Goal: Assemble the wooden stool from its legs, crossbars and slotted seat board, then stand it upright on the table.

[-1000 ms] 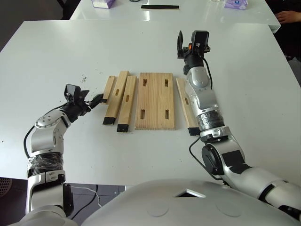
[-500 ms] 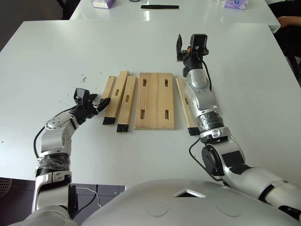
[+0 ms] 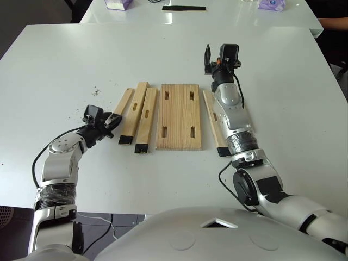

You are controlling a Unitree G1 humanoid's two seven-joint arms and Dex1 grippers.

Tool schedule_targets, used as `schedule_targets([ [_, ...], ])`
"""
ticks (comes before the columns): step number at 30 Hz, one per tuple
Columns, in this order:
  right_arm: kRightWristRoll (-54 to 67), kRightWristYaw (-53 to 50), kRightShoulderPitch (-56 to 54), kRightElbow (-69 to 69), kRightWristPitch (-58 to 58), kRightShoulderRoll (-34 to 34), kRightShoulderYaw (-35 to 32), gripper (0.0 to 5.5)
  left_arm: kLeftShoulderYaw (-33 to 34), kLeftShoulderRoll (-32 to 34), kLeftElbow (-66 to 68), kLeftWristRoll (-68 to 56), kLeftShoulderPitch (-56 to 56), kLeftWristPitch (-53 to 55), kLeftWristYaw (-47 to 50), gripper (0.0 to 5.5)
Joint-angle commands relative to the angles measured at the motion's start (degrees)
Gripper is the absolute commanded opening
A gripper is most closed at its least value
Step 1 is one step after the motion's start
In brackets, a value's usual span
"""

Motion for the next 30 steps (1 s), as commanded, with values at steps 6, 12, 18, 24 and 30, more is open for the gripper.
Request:
schedule_targets([
  [6, 1.47, -0.54, -0.76, -0.04, 1.79, 0.81, -1.47, 3.69, -2.21, -2.05, -0.88, 1.71, 1.14, 0.52, 3.30, 1.32],
  [12, 4.33, 2.23, -2.51, -0.54, 1.55, -2.59, -4.14, 3.69, 4.96, -5.24, -10.16, -6.89, -5.55, 5.31, 7.84, 1.32],
  [18, 20.80, 24.10, -7.96, -5.33, 13.07, -7.53, -7.82, 3.69, 9.39, -13.55, -22.39, -32.88, -18.49, 14.46, 8.05, 1.32],
  [24, 43.48, 49.05, -16.30, -10.17, 39.02, -17.75, -12.75, 3.69, 9.68, -14.27, -24.24, -47.39, -19.76, 20.07, 2.68, 1.32],
  [30, 51.52, 64.69, -19.78, -14.05, 52.59, -26.95, -11.02, 3.69, 6.44, -9.06, -25.59, -49.10, -17.31, 23.54, -6.42, 1.32],
])
